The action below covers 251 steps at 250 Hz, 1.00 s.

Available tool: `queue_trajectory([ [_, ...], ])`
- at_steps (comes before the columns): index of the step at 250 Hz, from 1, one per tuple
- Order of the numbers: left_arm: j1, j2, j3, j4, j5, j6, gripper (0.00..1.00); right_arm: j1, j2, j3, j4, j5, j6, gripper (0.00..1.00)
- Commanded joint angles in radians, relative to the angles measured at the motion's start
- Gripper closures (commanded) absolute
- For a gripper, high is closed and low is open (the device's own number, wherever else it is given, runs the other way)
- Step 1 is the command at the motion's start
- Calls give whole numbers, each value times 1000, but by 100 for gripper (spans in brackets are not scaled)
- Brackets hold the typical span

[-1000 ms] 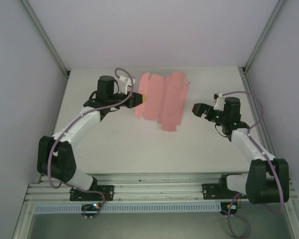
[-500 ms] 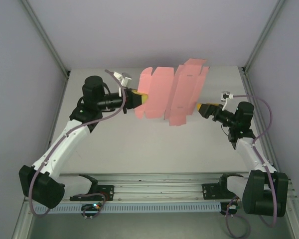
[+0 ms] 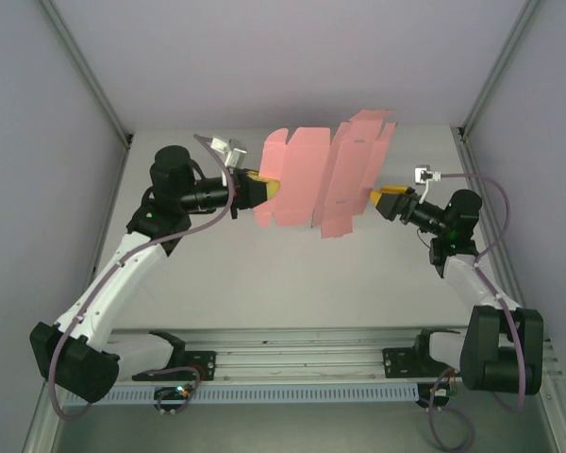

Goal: Assemble paper box

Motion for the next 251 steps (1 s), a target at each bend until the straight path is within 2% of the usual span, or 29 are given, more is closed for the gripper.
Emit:
queue_trajectory([
  [1, -10, -25, 33, 30, 11, -1, 100, 10, 54, 38, 94, -27, 24, 16],
  [33, -10, -21, 38, 13, 10, 3, 100, 12, 126, 61, 223, -73, 86, 21],
  [60, -10, -19, 38, 9, 1, 2, 100, 21, 177, 83, 312, -114, 152, 38],
  [76, -10, -21, 37, 10, -12, 2, 100, 25, 183, 87, 359, -135, 178, 45],
  [96, -11, -23, 38, 0, -36, 7, 100, 29, 206, 89, 362, -142, 188, 57],
  [111, -11, -21, 43, -23, -65, 20, 100, 29, 198, 92, 310, -135, 164, 66],
  [126, -10, -23, 45, -44, -103, 28, 100, 30, 195, 94, 233, -125, 115, 71],
  [172, -9, -28, 39, -75, -186, 49, 100, 36, 76, 116, -152, -34, -119, 94],
  [177, -9, -30, 39, -83, -195, 54, 100, 38, 64, 120, -196, -15, -141, 100],
  [196, -9, -35, 24, -114, -271, 65, 100, 58, 27, 150, -382, 46, -258, 100],
  [204, -8, -37, 14, -134, -336, 70, 88, 71, 14, 168, -466, 75, -309, 100],
  [214, -8, -43, -1, -167, -420, 74, 63, 93, 6, 189, -556, 111, -371, 100],
  [228, -8, -50, -28, -223, -552, 75, 45, 126, -1, 207, -652, 171, -434, 100],
  [233, -9, -53, -38, -245, -598, 78, 32, 140, -2, 212, -680, 189, -452, 100],
  [241, -9, -58, -55, -282, -678, 75, 3, 159, 0, 217, -719, 213, -480, 100],
  [251, -10, -66, -81, -324, -777, 62, 0, 183, 7, 219, -765, 245, -505, 100],
])
